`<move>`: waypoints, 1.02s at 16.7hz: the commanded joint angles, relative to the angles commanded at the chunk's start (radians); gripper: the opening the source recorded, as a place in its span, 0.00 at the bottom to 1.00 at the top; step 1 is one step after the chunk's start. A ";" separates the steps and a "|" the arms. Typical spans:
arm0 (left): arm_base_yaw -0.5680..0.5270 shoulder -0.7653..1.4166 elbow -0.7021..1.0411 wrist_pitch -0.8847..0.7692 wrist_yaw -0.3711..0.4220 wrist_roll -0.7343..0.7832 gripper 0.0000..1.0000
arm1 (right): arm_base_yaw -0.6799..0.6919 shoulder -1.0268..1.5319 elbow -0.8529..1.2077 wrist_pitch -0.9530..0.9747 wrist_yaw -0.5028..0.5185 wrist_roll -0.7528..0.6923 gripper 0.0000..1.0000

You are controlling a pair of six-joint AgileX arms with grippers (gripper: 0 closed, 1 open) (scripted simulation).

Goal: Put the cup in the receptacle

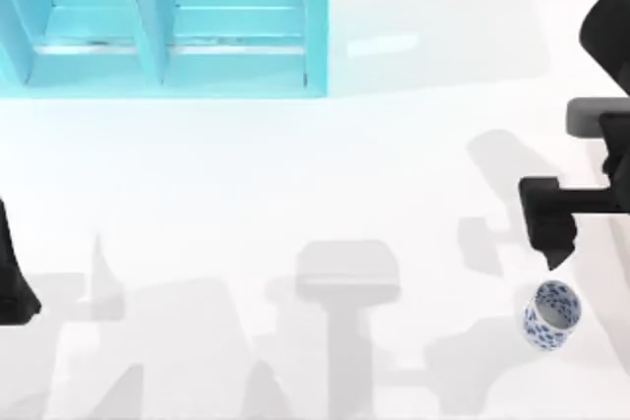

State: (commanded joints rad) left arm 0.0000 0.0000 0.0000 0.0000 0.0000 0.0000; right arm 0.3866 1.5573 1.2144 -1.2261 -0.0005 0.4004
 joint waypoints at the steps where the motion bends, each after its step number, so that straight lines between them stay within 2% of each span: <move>1: 0.000 0.000 0.000 0.000 0.000 0.000 1.00 | 0.000 0.001 -0.003 0.003 0.000 0.000 1.00; 4: 0.000 0.000 0.000 0.000 0.000 0.000 1.00 | 0.003 0.020 -0.057 0.071 0.000 -0.001 1.00; 11: 0.000 0.000 0.000 0.000 0.000 0.000 1.00 | 0.008 0.115 -0.271 0.387 0.000 0.006 1.00; 16: 0.000 0.000 0.000 0.000 0.000 0.000 1.00 | 0.009 0.123 -0.289 0.409 0.000 0.007 1.00; 17: 0.000 0.000 0.000 0.000 0.000 0.000 1.00 | 0.009 0.123 -0.289 0.409 0.000 0.007 0.92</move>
State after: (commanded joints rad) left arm 0.0000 0.0000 0.0000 0.0000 0.0000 0.0000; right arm 0.3958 1.6799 0.9256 -0.8173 -0.0002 0.4075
